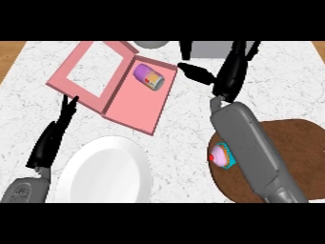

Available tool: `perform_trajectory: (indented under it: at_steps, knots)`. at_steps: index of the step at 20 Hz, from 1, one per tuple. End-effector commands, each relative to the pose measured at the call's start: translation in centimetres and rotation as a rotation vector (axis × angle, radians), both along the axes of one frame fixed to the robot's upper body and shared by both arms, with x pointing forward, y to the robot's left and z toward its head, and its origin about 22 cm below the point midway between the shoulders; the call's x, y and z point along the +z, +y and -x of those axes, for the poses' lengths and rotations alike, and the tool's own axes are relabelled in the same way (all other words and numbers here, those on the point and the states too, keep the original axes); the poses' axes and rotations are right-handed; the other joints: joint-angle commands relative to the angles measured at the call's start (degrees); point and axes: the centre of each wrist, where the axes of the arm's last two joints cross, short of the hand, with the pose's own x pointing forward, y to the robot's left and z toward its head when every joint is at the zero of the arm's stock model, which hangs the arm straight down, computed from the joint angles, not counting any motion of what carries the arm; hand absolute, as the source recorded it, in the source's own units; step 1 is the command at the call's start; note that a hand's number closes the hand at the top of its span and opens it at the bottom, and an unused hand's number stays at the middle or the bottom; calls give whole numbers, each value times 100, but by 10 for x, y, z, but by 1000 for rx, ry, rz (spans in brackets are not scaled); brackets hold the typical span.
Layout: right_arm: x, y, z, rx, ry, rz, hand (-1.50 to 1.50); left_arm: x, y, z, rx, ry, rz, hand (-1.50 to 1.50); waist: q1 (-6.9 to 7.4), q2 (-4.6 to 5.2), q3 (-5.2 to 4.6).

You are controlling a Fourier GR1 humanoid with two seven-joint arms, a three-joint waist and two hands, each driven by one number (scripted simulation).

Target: Pick the can from the cutting board and place it in the cardboard box

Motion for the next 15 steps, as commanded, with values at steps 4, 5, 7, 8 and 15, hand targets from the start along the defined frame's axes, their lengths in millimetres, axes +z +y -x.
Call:
perform_trajectory:
  at_steps: [4,5,7,8,15]
  knots:
    - [-23,-51,27,-65,-80,-26,-150,11,8,-3,1,-9,-3,0,-58,-17,-6]
    - [-28,-68,32,-71,-98,-41,-150,-2,-16,3,-12,7,12,0,-57,-11,-4]
    - [-35,-65,43,-57,-80,-38,-150,-4,-6,-8,-18,-3,-4,0,-72,-13,-8]
    - [-54,-88,45,-80,-87,-15,-150,19,13,-15,-3,-17,13,0,-49,1,-2]
    - [-41,-117,46,-32,-35,7,-150,-2,-3,-3,-18,-8,9,0,-49,-13,-8]
